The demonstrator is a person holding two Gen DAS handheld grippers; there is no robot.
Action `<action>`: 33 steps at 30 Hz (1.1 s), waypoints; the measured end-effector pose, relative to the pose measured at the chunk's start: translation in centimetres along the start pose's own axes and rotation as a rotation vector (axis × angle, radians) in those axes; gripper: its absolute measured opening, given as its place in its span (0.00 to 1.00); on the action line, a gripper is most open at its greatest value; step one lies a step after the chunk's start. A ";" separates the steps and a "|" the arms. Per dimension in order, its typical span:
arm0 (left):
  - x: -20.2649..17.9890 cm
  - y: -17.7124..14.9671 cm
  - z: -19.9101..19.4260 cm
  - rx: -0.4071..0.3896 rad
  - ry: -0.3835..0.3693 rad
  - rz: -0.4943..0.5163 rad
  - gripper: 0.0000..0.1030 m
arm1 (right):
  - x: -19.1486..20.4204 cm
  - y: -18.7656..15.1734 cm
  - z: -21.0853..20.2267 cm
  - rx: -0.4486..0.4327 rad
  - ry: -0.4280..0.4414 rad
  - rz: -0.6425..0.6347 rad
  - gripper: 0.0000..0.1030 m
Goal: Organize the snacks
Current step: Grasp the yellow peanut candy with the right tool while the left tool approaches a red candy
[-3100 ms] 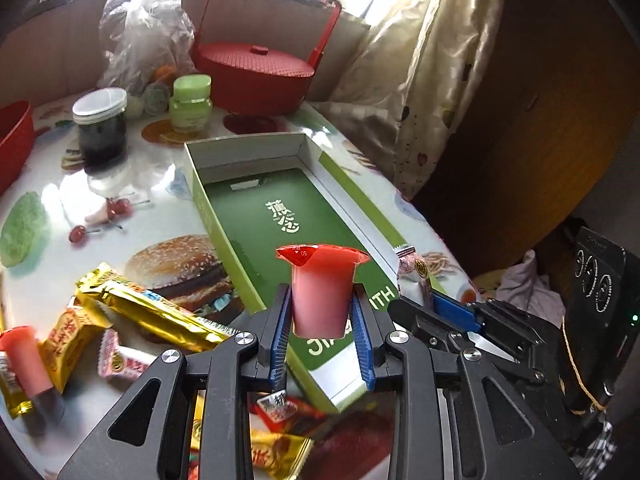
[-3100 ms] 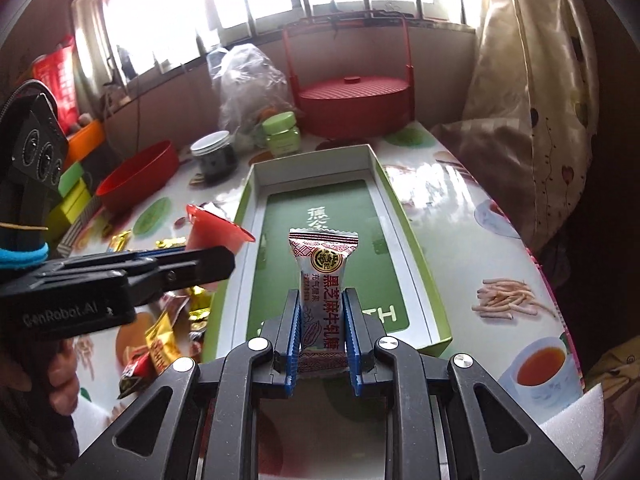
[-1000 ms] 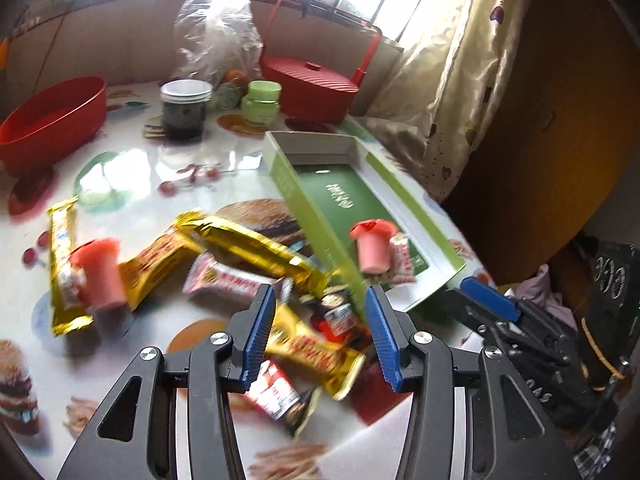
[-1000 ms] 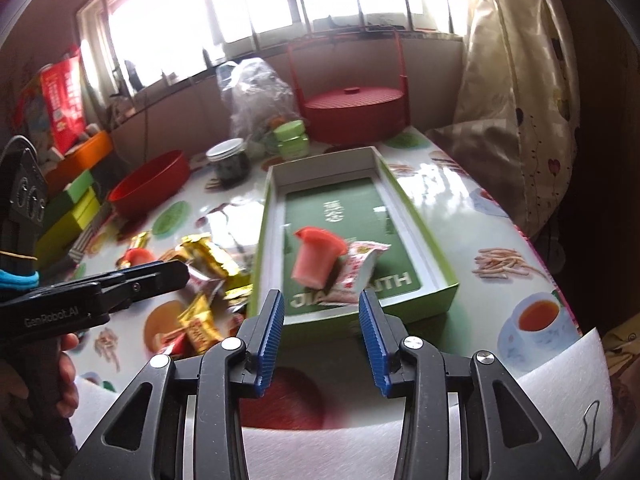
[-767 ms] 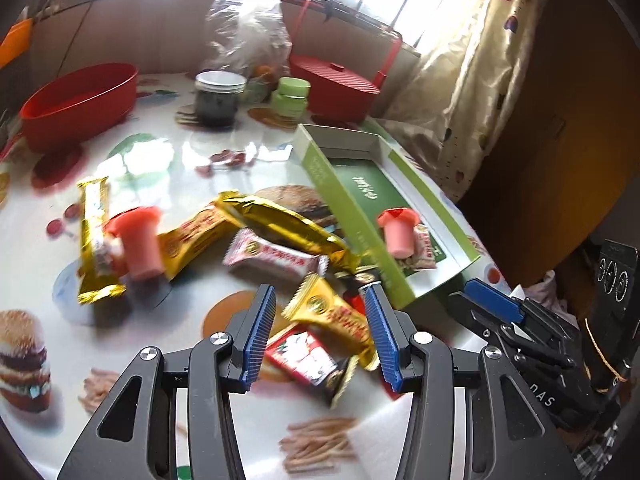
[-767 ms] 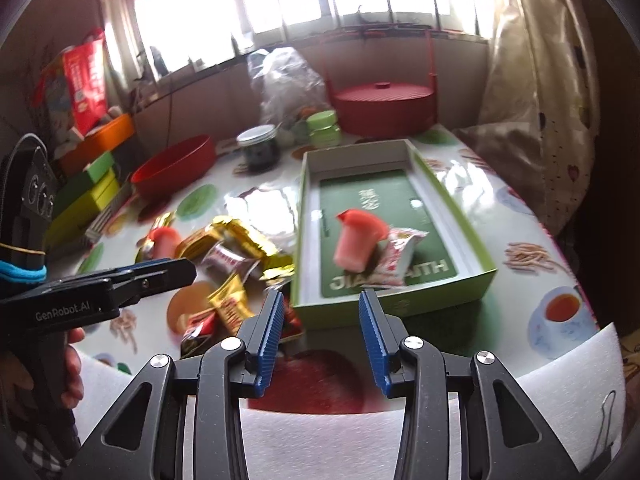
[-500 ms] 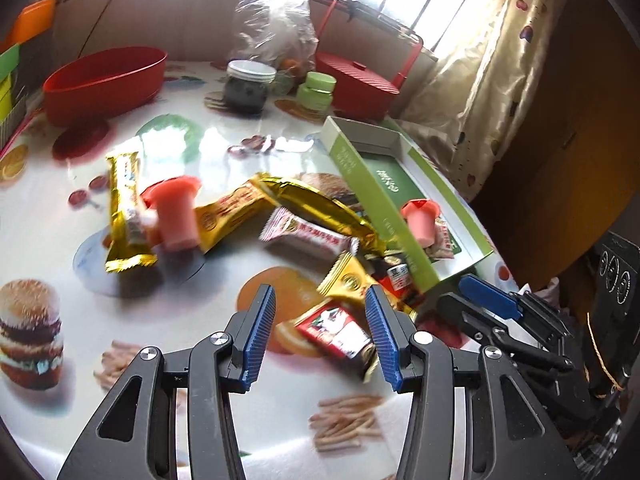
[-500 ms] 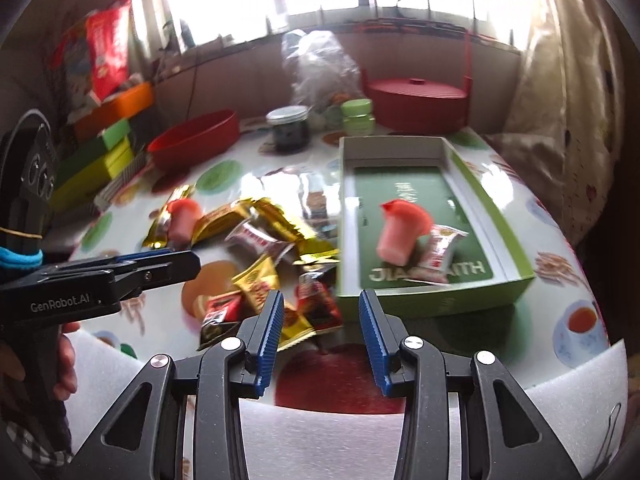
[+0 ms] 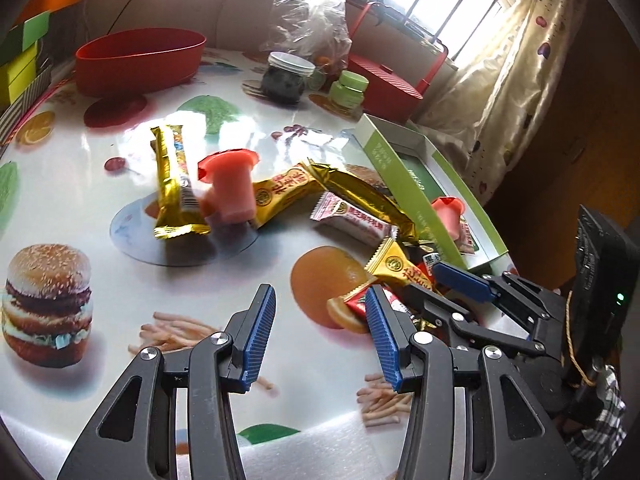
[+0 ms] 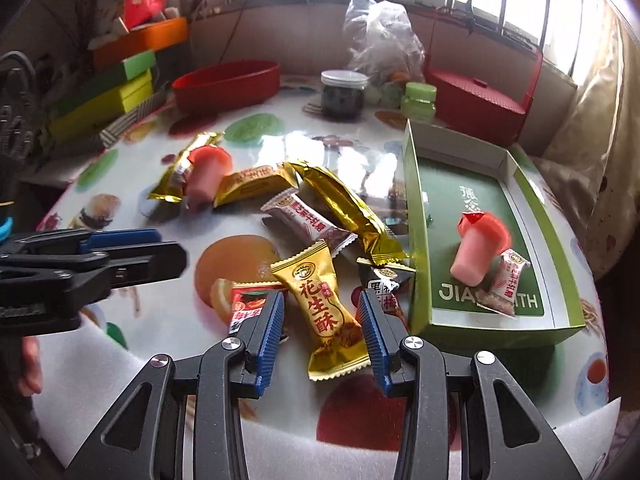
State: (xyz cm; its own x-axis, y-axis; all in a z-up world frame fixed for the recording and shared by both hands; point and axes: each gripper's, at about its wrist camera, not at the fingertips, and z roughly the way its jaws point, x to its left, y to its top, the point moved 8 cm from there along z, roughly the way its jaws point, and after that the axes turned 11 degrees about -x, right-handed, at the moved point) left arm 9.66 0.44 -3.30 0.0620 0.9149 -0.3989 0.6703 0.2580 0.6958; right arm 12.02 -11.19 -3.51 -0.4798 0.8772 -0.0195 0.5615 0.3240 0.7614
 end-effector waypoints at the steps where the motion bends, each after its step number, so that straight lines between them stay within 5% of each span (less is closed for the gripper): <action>1: 0.2 0.0 0.0 0.000 0.002 -0.003 0.47 | 0.0 -0.1 0.2 0.005 0.003 0.004 0.37; 10: 0.4 -0.3 -0.1 0.006 0.001 -0.009 0.47 | 0.2 -0.5 1.6 0.042 0.034 0.038 0.37; 15: 0.0 -0.6 -0.2 0.016 -0.006 -0.007 0.47 | 0.2 -0.8 1.3 0.051 0.072 0.121 0.22; 33: -4.4 -2.8 1.6 0.122 -0.066 0.024 0.47 | -1.8 -0.4 -4.0 -0.096 0.047 0.255 0.20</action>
State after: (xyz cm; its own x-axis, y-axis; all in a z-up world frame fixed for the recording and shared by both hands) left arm 8.69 -4.77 -4.43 0.1244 0.8969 -0.4244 0.7531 0.1932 0.6289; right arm 9.98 -14.30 -1.17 -0.3629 0.9082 0.2086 0.6029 0.0582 0.7957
